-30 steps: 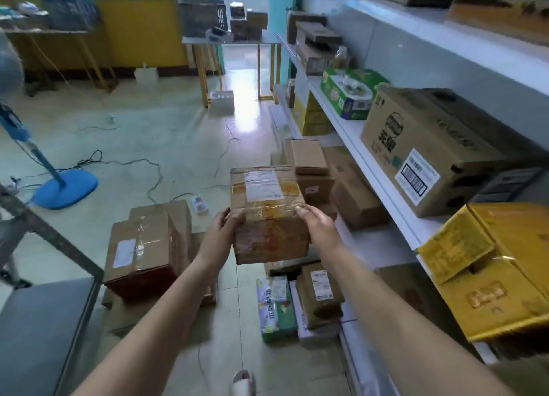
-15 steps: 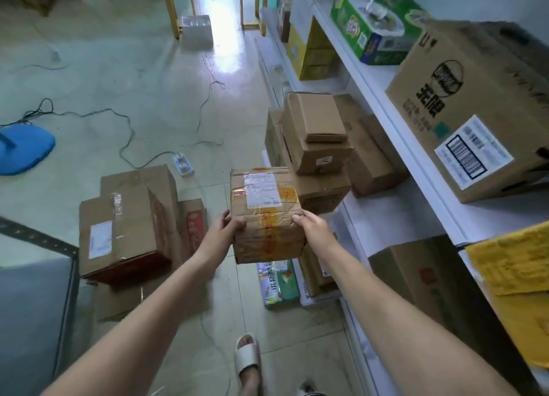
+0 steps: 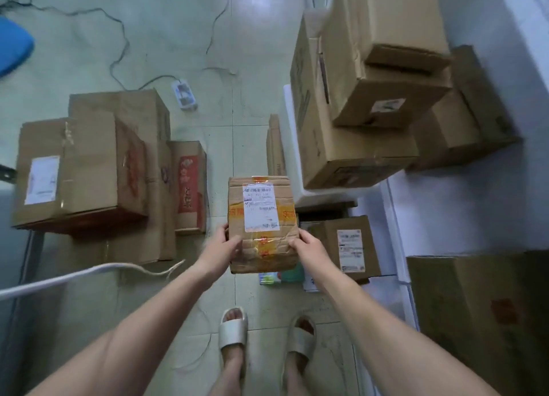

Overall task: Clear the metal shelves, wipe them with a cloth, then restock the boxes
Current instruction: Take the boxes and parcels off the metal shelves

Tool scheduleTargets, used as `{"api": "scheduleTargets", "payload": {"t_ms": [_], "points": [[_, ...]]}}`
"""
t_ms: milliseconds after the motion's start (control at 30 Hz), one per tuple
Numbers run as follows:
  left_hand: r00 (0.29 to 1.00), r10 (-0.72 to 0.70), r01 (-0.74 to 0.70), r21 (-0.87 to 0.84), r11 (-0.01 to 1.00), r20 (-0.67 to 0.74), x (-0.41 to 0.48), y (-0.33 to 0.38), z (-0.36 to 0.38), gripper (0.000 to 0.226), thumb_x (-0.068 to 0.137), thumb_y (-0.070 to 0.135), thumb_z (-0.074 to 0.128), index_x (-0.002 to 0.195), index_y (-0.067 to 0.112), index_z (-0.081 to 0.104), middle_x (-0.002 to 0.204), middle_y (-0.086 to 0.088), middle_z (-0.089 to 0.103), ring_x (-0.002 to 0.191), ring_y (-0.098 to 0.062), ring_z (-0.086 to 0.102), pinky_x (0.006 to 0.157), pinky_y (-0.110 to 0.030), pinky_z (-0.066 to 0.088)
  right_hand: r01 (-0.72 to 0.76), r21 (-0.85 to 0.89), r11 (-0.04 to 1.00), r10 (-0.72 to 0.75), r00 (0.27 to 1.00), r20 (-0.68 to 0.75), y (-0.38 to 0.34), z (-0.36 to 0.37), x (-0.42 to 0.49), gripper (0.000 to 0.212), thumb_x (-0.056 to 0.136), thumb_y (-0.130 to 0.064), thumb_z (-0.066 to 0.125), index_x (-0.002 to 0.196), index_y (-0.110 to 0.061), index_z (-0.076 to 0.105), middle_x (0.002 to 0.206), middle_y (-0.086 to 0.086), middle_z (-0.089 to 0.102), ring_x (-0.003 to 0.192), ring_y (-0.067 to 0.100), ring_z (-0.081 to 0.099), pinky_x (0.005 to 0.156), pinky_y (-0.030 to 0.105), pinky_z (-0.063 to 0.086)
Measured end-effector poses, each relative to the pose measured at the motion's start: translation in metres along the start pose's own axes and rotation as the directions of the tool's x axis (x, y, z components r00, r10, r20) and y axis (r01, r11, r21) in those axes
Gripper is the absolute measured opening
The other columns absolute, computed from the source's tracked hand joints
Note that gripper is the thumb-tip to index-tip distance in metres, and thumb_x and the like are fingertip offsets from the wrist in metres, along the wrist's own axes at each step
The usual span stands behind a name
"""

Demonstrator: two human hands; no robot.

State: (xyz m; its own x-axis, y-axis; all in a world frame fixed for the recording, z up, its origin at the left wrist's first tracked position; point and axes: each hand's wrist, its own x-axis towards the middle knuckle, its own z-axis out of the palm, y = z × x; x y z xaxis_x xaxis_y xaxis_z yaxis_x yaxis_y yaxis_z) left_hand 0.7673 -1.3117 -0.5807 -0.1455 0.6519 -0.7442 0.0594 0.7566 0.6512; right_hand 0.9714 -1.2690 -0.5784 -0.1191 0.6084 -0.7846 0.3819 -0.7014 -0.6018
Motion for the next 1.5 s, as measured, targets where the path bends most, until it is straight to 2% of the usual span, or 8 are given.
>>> {"api": "scheduleTargets", "payload": {"t_ms": [100,333,700,800,900,1200,1333,1500], "points": [[0.999,-0.034,0.035,0.045,0.998,-0.034,0.049,-0.054,0.021,0.04,0.101,0.01,0.05,0.139,0.018,0.039,0.111,0.007,0.062,0.089,-0.001,0.061,0.058,-0.006,0.048,-0.046,-0.063,0.997,0.048,0.998,0.028,0.053,0.009,0.057,0.031,0.107,-0.017,0.045,0.133,-0.031,0.054,0.124,-0.008,0.064,0.099,0.002,0.059,0.08,0.021,0.047],[0.997,-0.071,0.067,0.139,0.988,0.024,0.143,-0.151,0.065,0.054,0.09,0.008,0.056,0.136,0.032,0.042,0.125,0.006,0.065,0.104,-0.006,0.065,0.092,-0.03,0.055,-0.1,-0.137,0.986,0.096,0.995,-0.04,0.143,0.016,0.151,0.032,0.108,-0.016,0.043,0.138,-0.028,0.05,0.111,-0.012,0.058,0.091,0.007,0.055,0.074,0.025,0.049],[0.992,-0.082,0.046,0.327,0.944,0.096,0.163,-0.177,0.106,0.072,0.093,0.004,0.055,0.153,0.032,0.027,0.142,0.009,0.055,0.113,-0.011,0.055,0.092,-0.025,0.043,-0.238,-0.278,0.931,0.21,0.969,-0.128,0.19,0.003,0.196,0.028,0.107,-0.017,0.042,0.132,-0.024,0.052,0.12,-0.003,0.063,0.102,0.015,0.061,0.092,0.036,0.052],[0.991,-0.069,0.021,0.375,0.927,0.115,0.163,-0.171,0.105,0.072,0.094,0.005,0.054,0.156,0.027,0.025,0.148,0.003,0.05,0.124,-0.016,0.053,0.101,-0.028,0.043,-0.259,-0.338,0.905,0.233,0.966,-0.115,0.182,0.0,0.186,0.028,0.106,-0.015,0.044,0.133,-0.019,0.047,0.122,-0.004,0.059,0.097,0.015,0.057,0.077,0.028,0.05],[0.992,-0.077,0.03,0.391,0.92,0.104,0.153,-0.151,0.105,0.069,0.096,0.009,0.053,0.157,0.024,0.025,0.149,-0.001,0.05,0.127,-0.02,0.052,0.108,-0.037,0.043,-0.211,-0.358,0.909,0.178,0.976,-0.124,0.167,-0.005,0.172,0.034,0.103,-0.017,0.047,0.138,-0.017,0.047,0.117,-0.003,0.061,0.092,0.015,0.061,0.061,0.024,0.042],[0.997,0.027,-0.024,0.033,0.999,-0.075,0.023,0.007,0.075,0.05,0.101,0.015,0.054,0.149,0.017,0.039,0.128,0.007,0.059,0.09,0.003,0.055,0.075,-0.014,0.046,0.033,-0.264,0.964,-0.065,0.991,-0.116,-0.008,-0.013,0.024,0.048,0.106,-0.019,0.048,0.153,-0.021,0.038,0.127,-0.004,0.062,0.103,0.011,0.064,0.079,0.026,0.053],[0.975,0.133,-0.164,-0.175,0.971,-0.179,-0.081,0.104,0.05,0.045,0.099,0.013,0.055,0.143,0.016,0.048,0.143,-0.002,0.055,0.124,-0.016,0.055,0.11,-0.041,0.045,0.194,-0.211,0.958,-0.218,0.971,-0.097,-0.106,-0.015,-0.1,0.044,0.105,-0.02,0.05,0.149,-0.019,0.046,0.145,0.0,0.055,0.11,0.01,0.057,0.077,0.018,0.045],[0.922,0.252,-0.347,-0.343,0.873,-0.294,-0.202,0.179,0.021,0.032,0.101,0.005,0.05,0.131,0.01,0.059,0.126,-0.004,0.064,0.114,-0.013,0.062,0.104,-0.037,0.05,0.363,-0.088,0.928,-0.372,0.92,-0.124,-0.176,-0.013,-0.223,0.033,0.105,-0.02,0.052,0.137,-0.015,0.057,0.13,0.002,0.063,0.122,0.018,0.058,0.104,0.036,0.048]]}}
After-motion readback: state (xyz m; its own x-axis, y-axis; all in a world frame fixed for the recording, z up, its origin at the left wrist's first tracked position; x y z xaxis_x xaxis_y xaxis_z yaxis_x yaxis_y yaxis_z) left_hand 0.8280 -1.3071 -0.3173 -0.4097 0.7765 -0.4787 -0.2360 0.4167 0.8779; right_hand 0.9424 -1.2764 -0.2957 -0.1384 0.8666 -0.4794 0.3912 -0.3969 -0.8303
